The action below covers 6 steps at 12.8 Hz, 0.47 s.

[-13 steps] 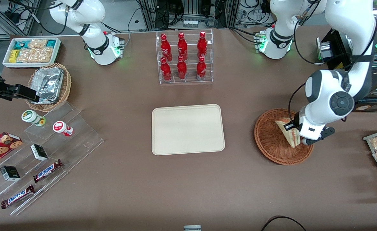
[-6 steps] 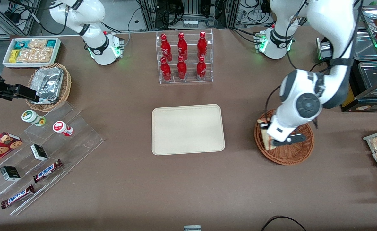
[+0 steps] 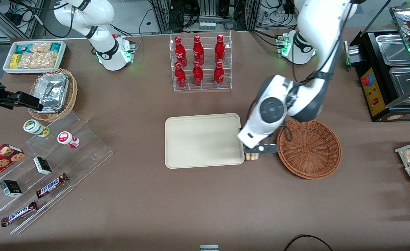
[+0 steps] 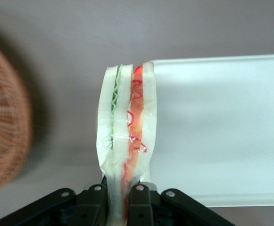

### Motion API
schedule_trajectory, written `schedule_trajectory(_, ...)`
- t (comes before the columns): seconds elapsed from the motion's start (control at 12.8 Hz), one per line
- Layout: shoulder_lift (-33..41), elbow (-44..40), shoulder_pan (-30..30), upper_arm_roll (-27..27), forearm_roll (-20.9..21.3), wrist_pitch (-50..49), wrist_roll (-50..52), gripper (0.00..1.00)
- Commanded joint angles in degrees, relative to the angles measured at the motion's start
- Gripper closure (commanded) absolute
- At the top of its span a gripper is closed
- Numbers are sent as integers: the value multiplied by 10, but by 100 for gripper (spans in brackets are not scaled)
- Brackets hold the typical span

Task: Place sandwich from basket to tray
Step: 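Lift the sandwich and carry it toward the cream tray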

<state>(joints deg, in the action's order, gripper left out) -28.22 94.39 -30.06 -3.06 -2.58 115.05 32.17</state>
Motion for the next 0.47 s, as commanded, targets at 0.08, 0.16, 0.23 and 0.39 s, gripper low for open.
schedule_trajectory(0.08,-80,-103,-61,8,-12,-13,78,100)
schedule_trajectory(0.16,-95,-120,-76,8,-12,-11,96,100)
schedule_trajectory(0.23,-111,-136,-85,8,-12,-9,112,100)
schedule_trajectory(0.39,-141,-169,-109,8,-12,-8,143,100)
